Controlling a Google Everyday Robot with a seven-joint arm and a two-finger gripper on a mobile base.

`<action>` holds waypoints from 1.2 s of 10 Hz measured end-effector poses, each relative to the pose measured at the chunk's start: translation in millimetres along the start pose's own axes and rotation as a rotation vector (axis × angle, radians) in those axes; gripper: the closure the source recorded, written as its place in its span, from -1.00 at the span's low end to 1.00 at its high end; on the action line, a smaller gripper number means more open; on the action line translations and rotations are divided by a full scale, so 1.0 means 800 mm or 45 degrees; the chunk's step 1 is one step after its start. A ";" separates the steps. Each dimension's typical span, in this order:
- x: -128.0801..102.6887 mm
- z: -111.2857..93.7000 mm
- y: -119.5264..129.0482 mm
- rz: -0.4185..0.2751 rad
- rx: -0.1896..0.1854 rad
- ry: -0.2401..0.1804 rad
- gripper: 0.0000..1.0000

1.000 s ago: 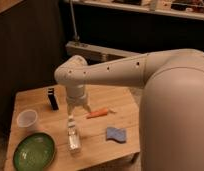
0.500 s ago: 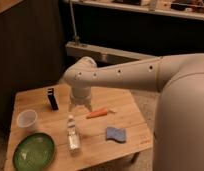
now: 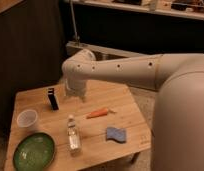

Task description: Place the eraser in the ceramic cup

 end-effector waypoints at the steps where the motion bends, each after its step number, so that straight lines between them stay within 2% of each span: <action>1: -0.013 0.002 0.013 -0.025 -0.005 -0.003 -0.30; 2: -0.040 0.006 0.034 -0.058 -0.015 -0.003 -0.30; 5: -0.095 0.019 0.059 -0.079 0.000 0.012 -0.30; 7: -0.128 0.034 0.080 -0.099 -0.017 0.056 -0.30; 9: -0.140 0.049 0.083 -0.095 -0.042 0.111 -0.30; 12: -0.138 0.070 0.092 -0.101 -0.062 0.176 -0.30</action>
